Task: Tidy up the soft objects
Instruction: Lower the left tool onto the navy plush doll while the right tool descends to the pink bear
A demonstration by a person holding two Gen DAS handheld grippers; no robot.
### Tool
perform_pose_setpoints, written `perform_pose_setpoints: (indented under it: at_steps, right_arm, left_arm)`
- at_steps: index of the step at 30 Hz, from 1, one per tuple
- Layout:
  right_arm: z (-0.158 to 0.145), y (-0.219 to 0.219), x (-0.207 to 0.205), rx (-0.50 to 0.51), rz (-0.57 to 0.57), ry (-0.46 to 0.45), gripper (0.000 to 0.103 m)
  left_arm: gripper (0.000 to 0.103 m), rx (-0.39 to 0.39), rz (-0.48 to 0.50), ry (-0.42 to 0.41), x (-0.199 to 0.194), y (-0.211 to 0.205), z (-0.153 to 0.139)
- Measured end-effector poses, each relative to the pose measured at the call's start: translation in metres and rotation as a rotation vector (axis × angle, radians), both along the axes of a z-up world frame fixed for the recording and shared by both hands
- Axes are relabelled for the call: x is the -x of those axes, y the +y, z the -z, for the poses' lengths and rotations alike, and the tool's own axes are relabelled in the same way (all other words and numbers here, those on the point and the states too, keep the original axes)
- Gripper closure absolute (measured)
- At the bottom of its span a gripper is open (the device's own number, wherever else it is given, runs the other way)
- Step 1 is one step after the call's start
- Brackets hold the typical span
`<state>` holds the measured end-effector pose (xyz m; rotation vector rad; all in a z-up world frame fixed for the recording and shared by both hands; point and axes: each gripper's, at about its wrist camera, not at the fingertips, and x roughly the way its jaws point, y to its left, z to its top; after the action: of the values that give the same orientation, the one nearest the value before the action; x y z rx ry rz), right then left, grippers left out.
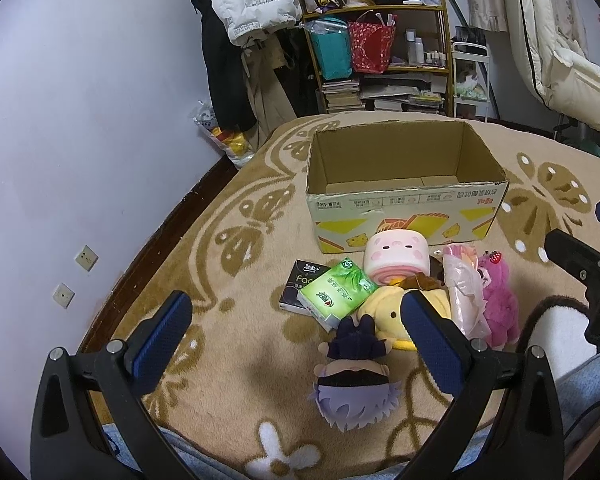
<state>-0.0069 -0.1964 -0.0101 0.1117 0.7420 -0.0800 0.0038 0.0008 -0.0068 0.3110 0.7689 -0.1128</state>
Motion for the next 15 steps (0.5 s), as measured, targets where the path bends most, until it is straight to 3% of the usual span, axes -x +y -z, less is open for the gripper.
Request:
perform_pose_setpoints:
  at_steps: [15]
  right_arm:
    - [0.017,-0.011,-0.020,-0.016,0.018,0.080,0.000]
  left_arm:
    - [0.000,0.029,-0.064,0.164,-0.031,0.007,0.025]
